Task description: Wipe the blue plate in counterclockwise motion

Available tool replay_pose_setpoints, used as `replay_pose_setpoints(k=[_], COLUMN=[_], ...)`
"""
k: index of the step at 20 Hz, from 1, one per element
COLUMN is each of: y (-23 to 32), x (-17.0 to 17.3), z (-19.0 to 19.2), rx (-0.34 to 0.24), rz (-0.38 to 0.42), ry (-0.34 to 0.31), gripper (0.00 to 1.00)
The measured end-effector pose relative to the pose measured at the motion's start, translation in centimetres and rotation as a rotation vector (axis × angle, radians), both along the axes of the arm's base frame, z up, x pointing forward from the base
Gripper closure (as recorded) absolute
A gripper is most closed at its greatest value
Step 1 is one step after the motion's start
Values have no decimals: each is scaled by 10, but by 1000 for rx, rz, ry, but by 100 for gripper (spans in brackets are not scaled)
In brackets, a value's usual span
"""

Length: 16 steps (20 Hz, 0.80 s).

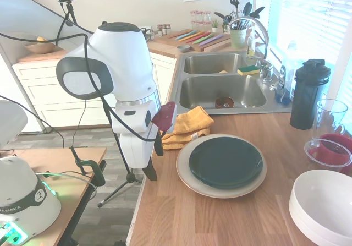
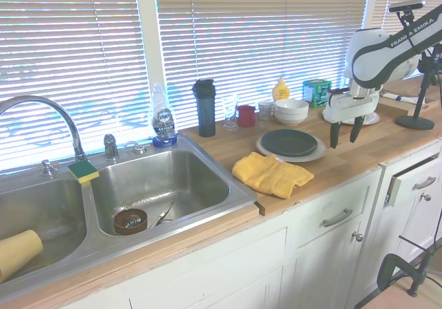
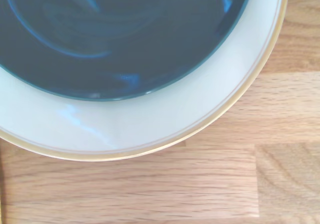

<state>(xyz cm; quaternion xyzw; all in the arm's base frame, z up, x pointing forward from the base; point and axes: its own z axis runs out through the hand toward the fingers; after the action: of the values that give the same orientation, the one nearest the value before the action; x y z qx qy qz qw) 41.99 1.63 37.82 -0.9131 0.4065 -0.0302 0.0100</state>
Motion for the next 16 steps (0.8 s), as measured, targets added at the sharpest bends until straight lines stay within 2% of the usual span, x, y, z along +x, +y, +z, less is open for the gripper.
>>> replay_pose_setpoints(k=[8, 16], y=[28, 89], x=[1, -13], z=[9, 44], rx=[-7, -21], rz=[27, 56], ry=[31, -8], gripper=[0, 0])
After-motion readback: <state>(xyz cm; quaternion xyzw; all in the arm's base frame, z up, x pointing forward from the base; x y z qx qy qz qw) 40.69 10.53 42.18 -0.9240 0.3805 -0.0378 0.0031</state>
